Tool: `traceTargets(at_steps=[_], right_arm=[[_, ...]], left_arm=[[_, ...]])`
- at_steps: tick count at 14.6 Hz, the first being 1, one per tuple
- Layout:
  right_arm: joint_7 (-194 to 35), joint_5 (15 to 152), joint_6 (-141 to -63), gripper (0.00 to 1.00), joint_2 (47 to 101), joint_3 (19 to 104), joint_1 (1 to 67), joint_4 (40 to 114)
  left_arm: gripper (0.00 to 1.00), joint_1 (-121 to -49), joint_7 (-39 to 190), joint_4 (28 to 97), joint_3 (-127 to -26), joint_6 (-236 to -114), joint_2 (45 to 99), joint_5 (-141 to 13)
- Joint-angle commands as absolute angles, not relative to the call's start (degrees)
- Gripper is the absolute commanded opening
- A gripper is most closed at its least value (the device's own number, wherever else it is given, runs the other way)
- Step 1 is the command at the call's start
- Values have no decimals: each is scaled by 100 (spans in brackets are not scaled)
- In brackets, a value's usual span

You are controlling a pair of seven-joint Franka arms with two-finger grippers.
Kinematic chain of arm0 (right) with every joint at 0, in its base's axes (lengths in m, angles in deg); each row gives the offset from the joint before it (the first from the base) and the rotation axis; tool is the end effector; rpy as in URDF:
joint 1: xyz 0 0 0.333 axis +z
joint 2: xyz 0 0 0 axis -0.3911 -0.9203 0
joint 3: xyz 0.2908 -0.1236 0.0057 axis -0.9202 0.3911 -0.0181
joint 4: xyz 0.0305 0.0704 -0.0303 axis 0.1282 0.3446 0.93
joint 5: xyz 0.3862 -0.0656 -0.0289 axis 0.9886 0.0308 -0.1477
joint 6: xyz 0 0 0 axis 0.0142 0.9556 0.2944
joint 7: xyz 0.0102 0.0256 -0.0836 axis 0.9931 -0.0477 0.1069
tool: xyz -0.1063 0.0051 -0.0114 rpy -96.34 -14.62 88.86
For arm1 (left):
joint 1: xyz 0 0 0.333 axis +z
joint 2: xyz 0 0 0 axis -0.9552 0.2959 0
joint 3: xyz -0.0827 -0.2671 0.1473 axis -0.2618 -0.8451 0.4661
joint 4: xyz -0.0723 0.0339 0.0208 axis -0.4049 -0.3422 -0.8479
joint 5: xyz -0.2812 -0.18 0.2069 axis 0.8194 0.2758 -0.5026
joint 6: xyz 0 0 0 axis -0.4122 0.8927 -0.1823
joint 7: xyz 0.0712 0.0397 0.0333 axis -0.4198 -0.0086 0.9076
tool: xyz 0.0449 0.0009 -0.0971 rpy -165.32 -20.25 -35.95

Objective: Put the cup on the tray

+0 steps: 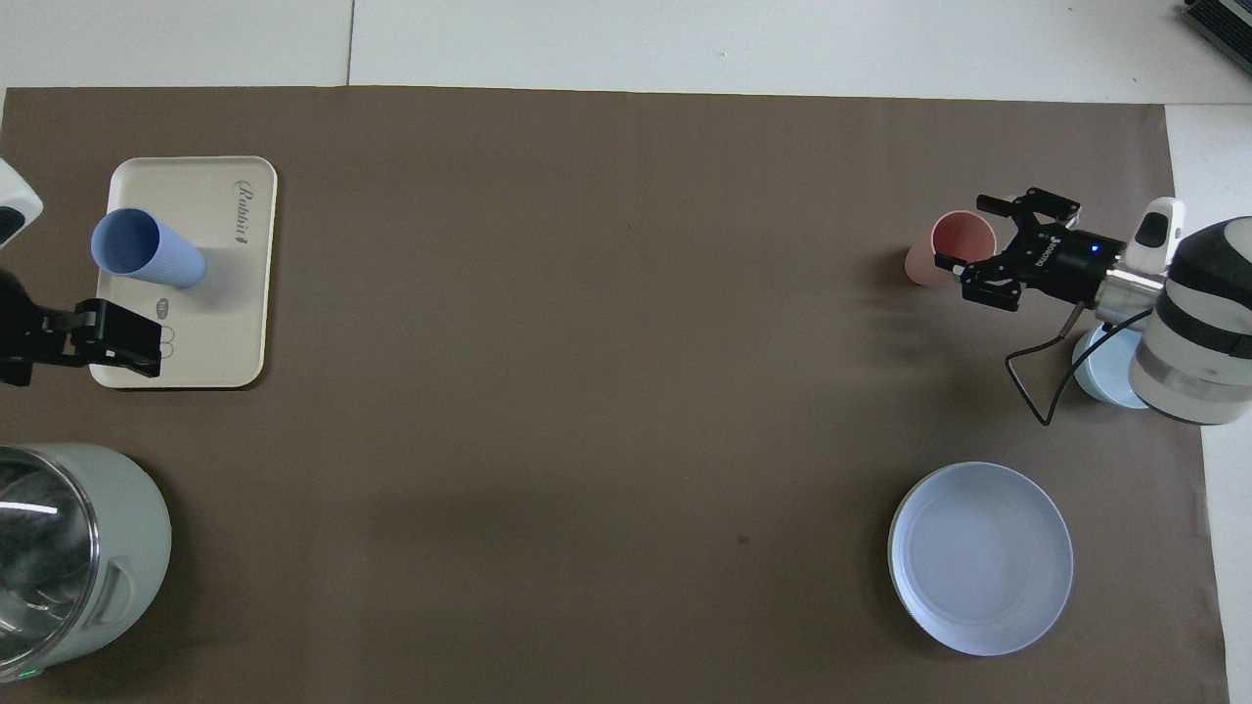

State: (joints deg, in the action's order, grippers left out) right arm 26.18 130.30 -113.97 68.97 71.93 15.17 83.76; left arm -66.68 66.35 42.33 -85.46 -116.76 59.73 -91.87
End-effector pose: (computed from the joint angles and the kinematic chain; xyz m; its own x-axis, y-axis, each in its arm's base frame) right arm 0.6251 -0.0960 0.3241 0.3885 0.3959 0.8321 0.7661 -0.6405 -0.0530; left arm 0.5204 -0.0509 0.6388 0.9937 0.0136 -0.1109 0.0059 -0.9975 -0.0699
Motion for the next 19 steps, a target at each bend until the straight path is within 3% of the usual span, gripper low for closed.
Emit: traceTargets(at_steps=[1,5,7,9,12,15,19], right_arm=[[2091,12838,-11292,100,7322,7153,1520,8451],[291,11443,-11327,100,7876,7118,1564,8346],[-552,10801,-11319,100,8096,7100,1573,8249],[-1833,9723,-11362,100,8342,7091,1721,8153],[-4363,7947,-11284,100,8650,7091,1854,7942],[-6386,6399,-10802,100,8843,7091,1986,7792],[-8684,5113,-9573,100,9116,7074,2135,7442]], left_arm=[[100,-6471,6302,4536,-8457,-11723,5642,-8935],[100,-6453,6373,4605,-8466,-12144,5633,-8935],[100,-6435,6346,5017,-8457,-12756,5476,-8935],[100,-6427,6364,5466,-8457,-13600,5352,-8935],[100,-6418,6355,5546,-8457,-13718,5334,-8926],[100,-6426,6329,5643,-8440,-13823,5404,-8917],[100,-6532,6346,5082,-8449,-13710,5948,-8917]])
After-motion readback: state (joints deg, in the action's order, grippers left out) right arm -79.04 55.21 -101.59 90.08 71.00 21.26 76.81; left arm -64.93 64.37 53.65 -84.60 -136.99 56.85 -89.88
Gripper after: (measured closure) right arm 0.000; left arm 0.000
